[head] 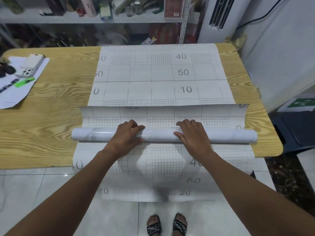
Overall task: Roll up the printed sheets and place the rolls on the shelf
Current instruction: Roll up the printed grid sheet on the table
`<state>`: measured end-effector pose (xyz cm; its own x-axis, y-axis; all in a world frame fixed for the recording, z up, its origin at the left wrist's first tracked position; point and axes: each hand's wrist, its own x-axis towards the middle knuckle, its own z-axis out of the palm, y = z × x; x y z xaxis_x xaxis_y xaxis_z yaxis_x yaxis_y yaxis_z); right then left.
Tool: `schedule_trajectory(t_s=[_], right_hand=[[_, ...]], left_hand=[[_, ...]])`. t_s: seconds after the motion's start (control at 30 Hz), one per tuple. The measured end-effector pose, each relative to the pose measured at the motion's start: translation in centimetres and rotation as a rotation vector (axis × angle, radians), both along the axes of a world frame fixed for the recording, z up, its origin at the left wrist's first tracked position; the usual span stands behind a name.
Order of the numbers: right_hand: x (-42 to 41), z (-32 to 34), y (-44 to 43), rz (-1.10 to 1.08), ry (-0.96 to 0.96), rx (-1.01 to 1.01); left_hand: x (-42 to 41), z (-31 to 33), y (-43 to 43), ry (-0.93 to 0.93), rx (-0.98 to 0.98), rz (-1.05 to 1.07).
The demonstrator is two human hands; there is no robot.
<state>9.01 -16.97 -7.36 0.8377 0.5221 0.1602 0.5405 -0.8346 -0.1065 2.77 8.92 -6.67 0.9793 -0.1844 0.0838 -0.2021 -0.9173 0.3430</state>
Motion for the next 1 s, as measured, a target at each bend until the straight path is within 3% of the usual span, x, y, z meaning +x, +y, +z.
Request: schedule_trajectory(t_s=[0.63, 0.83, 1.0], right_hand=[[-0.1, -0.1, -1.0, 0.033, -0.007, 0.014], [0.2, -0.3, -1.3, 0.010, -0.052, -0.025], [0.3, -0.4, -1.5, 0.004, -0.056, -0.037]], left_hand=[[1.4, -0.3, 0.0, 0.118, 0.038, 0.106], [1.4, -0.1, -0.1, 0.001, 0.043, 0.103], [1.9, 0.0, -0.1, 0.013, 0.069, 0.116]])
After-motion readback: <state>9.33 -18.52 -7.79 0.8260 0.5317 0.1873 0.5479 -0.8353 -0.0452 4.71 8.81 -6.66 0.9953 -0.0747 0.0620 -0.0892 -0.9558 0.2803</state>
